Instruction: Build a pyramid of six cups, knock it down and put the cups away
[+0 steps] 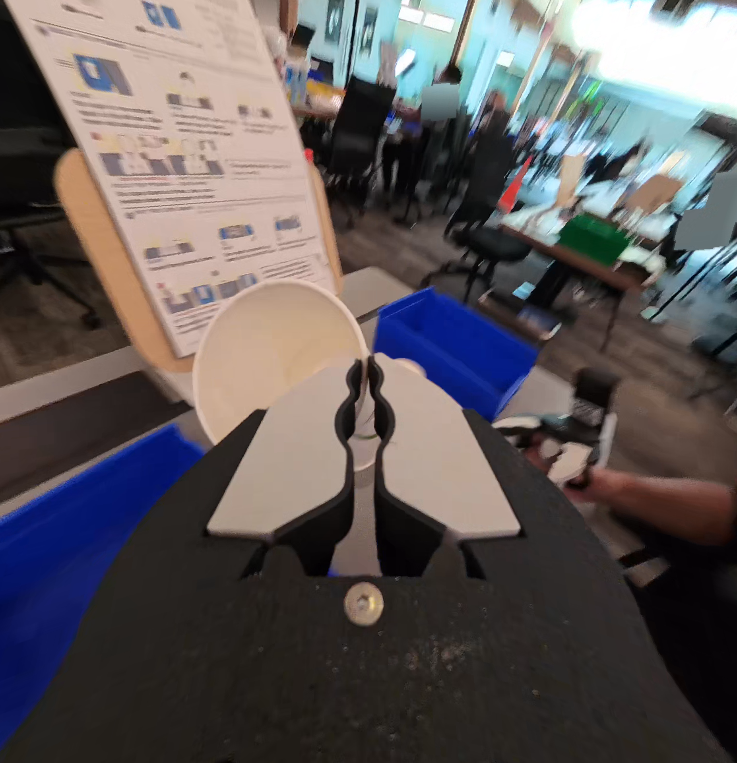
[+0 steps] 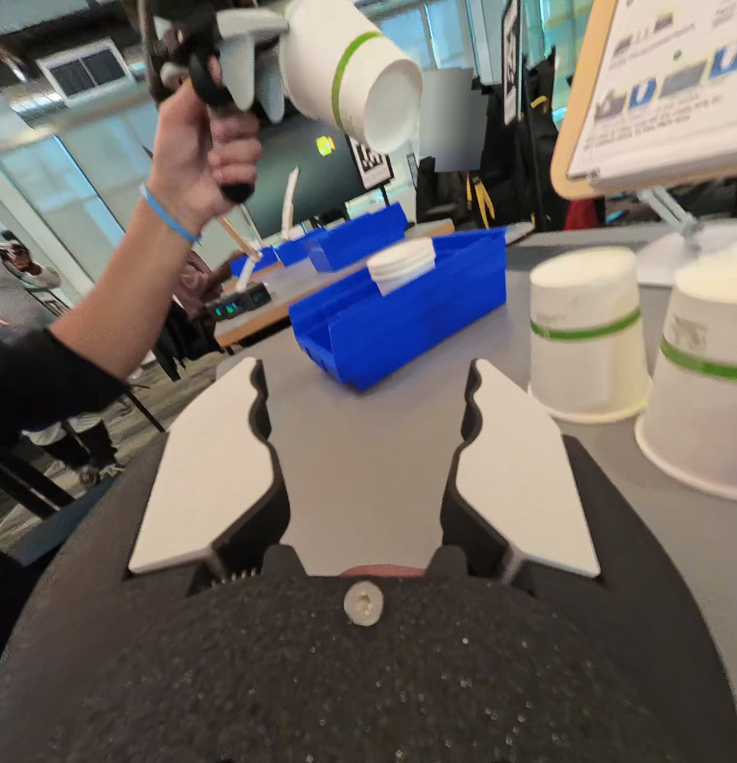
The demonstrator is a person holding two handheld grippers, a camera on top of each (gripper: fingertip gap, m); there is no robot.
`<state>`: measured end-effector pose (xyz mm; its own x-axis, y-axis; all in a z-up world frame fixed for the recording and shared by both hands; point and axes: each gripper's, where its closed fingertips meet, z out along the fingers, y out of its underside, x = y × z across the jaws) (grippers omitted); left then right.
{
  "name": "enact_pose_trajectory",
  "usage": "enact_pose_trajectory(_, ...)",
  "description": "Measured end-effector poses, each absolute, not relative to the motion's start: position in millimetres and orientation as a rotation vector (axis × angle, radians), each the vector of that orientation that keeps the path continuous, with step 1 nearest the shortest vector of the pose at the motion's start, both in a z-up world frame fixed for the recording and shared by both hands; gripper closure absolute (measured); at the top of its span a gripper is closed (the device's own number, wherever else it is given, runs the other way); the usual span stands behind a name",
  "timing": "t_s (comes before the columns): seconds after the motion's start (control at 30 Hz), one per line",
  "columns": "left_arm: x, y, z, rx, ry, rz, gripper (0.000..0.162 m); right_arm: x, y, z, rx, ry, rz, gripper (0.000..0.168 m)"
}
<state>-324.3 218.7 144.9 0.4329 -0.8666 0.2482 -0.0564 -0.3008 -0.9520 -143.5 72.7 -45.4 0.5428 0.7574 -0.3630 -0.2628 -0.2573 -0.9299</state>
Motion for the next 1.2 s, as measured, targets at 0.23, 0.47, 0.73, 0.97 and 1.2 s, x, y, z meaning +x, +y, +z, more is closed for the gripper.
enact_pose_trajectory(0.23,-228,148,129,-1.601,0.701,-1.456,0.160,-149,112,20,-1.349,-0.371,1.156,0.061)
enact_pose_trajectory(0.47,-165,92,89,-1.619,0.826,-1.625,0.159,-122,100,25,-1.317,-0.372,1.166,0.092)
enact_pose_trajectory(0.73,-187,92,44,-1.685,1.177,-0.988,0.084,-110,99,-6,-1.491,-0.379,1.153,0.093)
enact_pose_trajectory(0.97,-184,90,24,-1.390,1.718,0.108,0.078,-121,105,-19,-1.627,-0.407,1.092,0.092)
enact_pose_trajectory(1.2,-161,115,-13,-1.145,2.064,0.718,0.072,-128,104,-26,-1.693,-0.435,1.046,0.092)
